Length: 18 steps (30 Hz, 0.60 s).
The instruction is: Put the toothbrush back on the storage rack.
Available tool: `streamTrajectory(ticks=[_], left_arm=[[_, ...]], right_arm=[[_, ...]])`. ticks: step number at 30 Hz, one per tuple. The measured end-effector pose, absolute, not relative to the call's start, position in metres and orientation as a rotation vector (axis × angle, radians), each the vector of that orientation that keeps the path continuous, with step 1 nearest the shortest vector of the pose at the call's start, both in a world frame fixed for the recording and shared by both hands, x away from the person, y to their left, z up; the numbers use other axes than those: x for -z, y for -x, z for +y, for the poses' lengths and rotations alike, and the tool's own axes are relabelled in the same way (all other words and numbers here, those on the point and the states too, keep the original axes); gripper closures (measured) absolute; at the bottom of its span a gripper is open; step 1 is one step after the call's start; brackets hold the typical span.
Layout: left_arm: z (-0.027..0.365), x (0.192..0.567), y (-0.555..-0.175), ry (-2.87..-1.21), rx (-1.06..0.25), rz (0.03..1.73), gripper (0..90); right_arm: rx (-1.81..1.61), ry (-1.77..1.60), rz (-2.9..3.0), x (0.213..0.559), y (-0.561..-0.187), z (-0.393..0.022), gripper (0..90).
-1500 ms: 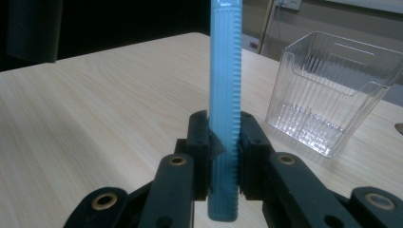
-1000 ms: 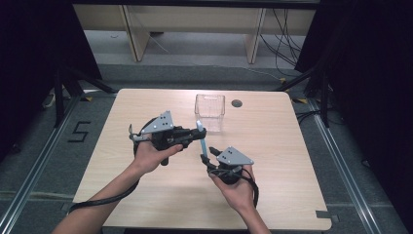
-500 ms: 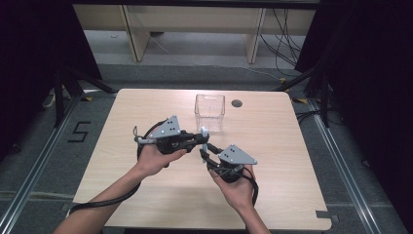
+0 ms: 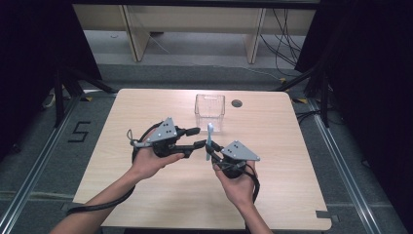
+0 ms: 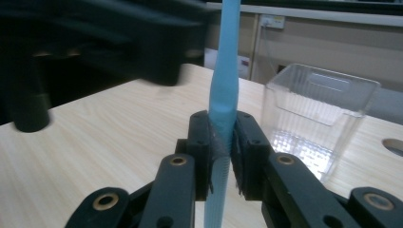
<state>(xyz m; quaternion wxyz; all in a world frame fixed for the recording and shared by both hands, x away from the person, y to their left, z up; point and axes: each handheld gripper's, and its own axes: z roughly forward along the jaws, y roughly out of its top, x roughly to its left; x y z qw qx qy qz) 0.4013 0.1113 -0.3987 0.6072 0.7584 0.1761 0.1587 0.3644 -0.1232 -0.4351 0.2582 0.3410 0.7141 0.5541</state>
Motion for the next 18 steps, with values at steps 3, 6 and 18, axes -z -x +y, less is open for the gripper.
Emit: streamTrajectory(ticks=[3, 6, 18], left_arm=[[0.127, 0.403, -0.397, -1.744, -0.393, 0.441, 38.4], [0.143, 0.408, -0.393, -1.74, -0.418, 0.474, 36.5], [0.207, 0.445, -0.37, -1.675, -0.447, 0.641, 34.5]], right_arm=[[-1.527, -0.961, 1.905, 0.433, -0.371, -0.129, 79.0], [-1.542, -0.987, 1.883, 0.431, -0.378, -0.135, 78.9], [-1.552, -1.045, 1.789, 0.419, -0.405, -0.155, 78.9]])
